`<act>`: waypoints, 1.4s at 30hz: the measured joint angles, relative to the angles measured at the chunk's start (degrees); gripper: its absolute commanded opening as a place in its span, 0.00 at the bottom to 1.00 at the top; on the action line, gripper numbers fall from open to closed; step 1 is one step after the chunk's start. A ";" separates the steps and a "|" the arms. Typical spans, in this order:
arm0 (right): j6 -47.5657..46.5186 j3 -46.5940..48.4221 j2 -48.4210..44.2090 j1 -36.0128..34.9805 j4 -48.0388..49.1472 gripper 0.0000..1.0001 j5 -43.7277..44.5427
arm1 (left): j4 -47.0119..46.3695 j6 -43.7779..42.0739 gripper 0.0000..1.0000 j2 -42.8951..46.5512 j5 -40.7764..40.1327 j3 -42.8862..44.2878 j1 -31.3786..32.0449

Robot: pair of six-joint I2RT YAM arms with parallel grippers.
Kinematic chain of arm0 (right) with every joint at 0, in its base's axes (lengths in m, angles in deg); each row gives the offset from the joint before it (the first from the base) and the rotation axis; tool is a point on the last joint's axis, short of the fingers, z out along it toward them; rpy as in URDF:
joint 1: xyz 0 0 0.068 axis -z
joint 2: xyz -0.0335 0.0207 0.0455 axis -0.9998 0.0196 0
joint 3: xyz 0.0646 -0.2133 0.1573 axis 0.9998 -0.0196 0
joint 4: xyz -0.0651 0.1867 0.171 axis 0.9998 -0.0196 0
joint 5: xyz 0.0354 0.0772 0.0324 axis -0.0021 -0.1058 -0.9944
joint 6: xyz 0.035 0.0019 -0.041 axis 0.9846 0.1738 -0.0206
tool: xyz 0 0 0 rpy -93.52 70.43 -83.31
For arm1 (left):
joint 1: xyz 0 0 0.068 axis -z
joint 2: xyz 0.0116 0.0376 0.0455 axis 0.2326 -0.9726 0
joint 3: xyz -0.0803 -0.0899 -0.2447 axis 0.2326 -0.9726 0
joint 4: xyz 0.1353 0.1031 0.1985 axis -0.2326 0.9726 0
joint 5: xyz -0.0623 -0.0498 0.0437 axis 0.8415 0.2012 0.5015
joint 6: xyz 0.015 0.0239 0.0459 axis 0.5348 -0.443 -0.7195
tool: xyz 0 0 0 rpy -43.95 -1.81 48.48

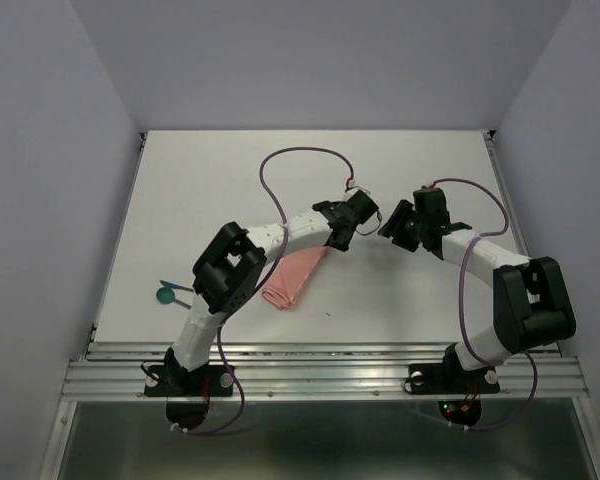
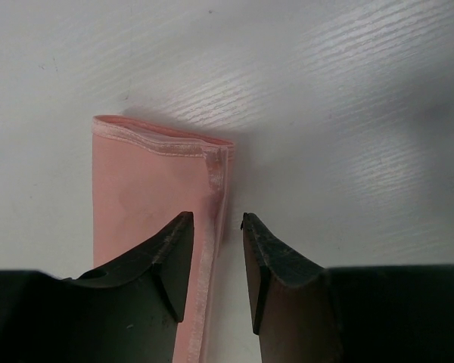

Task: Fold the napkin into a case and place the utensils inside
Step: Fold the 2/3-rectangle-folded napkin at the center of the board.

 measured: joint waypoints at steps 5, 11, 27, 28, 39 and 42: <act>0.33 -0.04 0.02 0.00 0.20 0.56 -0.20 | -0.02 -0.46 0.39 -0.20 -0.96 0.15 0.63; 0.61 -0.46 0.02 0.00 1.09 0.56 -0.66 | 0.00 -0.92 0.36 -2.25 -2.32 0.57 0.94; 0.90 -0.68 0.76 0.00 1.22 0.56 -1.51 | 0.63 -1.77 0.00 -4.02 -4.87 2.38 0.96; 0.87 -0.68 0.76 0.00 1.22 0.56 -1.66 | 0.74 -1.81 0.00 -4.02 -4.98 2.54 0.96; -2.71 -0.68 0.76 -0.20 2.32 0.61 -7.76 | -3.10 -2.71 0.00 0.22 7.43 -2.58 -3.06; -4.20 -0.66 0.76 -1.29 2.49 0.61 -8.20 | -5.64 -2.45 0.00 4.00 13.07 -6.47 -6.67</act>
